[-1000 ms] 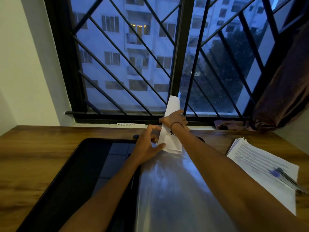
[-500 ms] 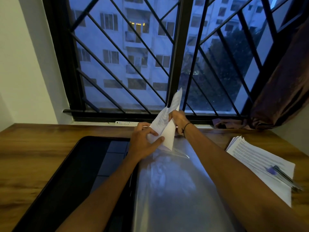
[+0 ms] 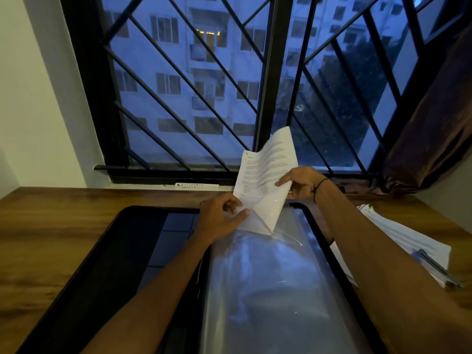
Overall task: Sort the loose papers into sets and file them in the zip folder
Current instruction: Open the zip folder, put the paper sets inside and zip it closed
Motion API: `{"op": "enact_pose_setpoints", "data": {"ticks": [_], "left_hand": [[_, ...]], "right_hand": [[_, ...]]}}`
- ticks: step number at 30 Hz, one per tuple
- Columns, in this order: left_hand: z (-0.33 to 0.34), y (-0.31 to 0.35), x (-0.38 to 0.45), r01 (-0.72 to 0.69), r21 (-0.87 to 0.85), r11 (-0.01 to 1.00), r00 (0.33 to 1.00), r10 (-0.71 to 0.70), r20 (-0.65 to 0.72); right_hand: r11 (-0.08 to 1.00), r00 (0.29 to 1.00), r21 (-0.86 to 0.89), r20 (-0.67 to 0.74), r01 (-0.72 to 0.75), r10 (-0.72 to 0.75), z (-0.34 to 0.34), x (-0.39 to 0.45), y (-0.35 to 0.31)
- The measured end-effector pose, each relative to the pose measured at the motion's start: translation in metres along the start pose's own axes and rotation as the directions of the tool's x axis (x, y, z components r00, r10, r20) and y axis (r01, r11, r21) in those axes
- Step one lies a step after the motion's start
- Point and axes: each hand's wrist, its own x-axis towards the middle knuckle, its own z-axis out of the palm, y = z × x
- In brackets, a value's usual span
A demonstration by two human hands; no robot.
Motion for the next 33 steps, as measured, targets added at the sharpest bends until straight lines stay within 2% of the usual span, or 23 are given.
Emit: {"op": "enact_pose_setpoints", "data": {"ticks": [5, 10, 12, 15, 16, 18, 20, 22, 26, 30, 33], "left_hand": [[0.0, 0.0, 0.001, -0.015, 0.061, 0.998, 0.999, 0.013, 0.033], [-0.001, -0.005, 0.003, -0.033, 0.091, 0.995, 0.999, 0.032, 0.018], [-0.003, -0.003, 0.004, -0.058, 0.069, 0.996, 0.998, 0.058, 0.007], [-0.004, 0.001, 0.001, -0.04, 0.016, 0.999, 0.998, 0.039, 0.049], [-0.005, 0.003, 0.001, -0.021, 0.001, 1.0, 0.997, 0.02, 0.071], [-0.004, 0.006, 0.0, -0.012, -0.027, 1.0, 0.994, 0.015, 0.104], [-0.003, 0.006, 0.0, -0.008, -0.054, 0.998, 0.995, 0.014, 0.101], [-0.002, 0.006, 0.001, 0.005, -0.064, 0.998, 0.996, 0.001, 0.091], [-0.001, 0.005, 0.004, 0.001, -0.03, 1.0, 0.993, 0.002, 0.12], [0.005, 0.008, 0.01, -0.057, 0.097, 0.994, 0.977, 0.035, 0.213], [0.019, 0.017, 0.012, -0.068, 0.129, 0.989, 0.957, 0.028, 0.288]], "right_hand": [[0.991, 0.966, 0.111, 0.239, 0.078, -0.103, -0.005, -0.006, 0.016], [0.973, 0.938, 0.212, 0.311, 0.089, -0.153, -0.006, 0.001, 0.033], [0.983, 0.929, 0.177, 0.352, 0.054, -0.114, -0.006, 0.008, 0.04], [1.0, 0.906, 0.01, 0.423, -0.006, 0.001, -0.007, 0.014, 0.044], [0.998, 0.911, -0.058, 0.409, -0.034, 0.055, -0.005, 0.014, 0.041], [0.982, 0.95, -0.18, 0.293, -0.055, 0.106, -0.001, 0.014, 0.035], [0.97, 0.984, -0.239, 0.157, -0.044, 0.083, -0.002, 0.022, 0.03], [0.956, 0.996, -0.291, 0.081, -0.018, 0.043, -0.005, 0.029, 0.028], [0.973, 0.994, -0.224, 0.1, 0.063, -0.041, -0.006, 0.032, 0.03], [0.954, 0.971, -0.186, 0.088, 0.236, -0.223, 0.001, 0.031, 0.044], [0.953, 0.959, -0.15, 0.147, 0.263, -0.241, 0.002, 0.032, 0.053]]}}
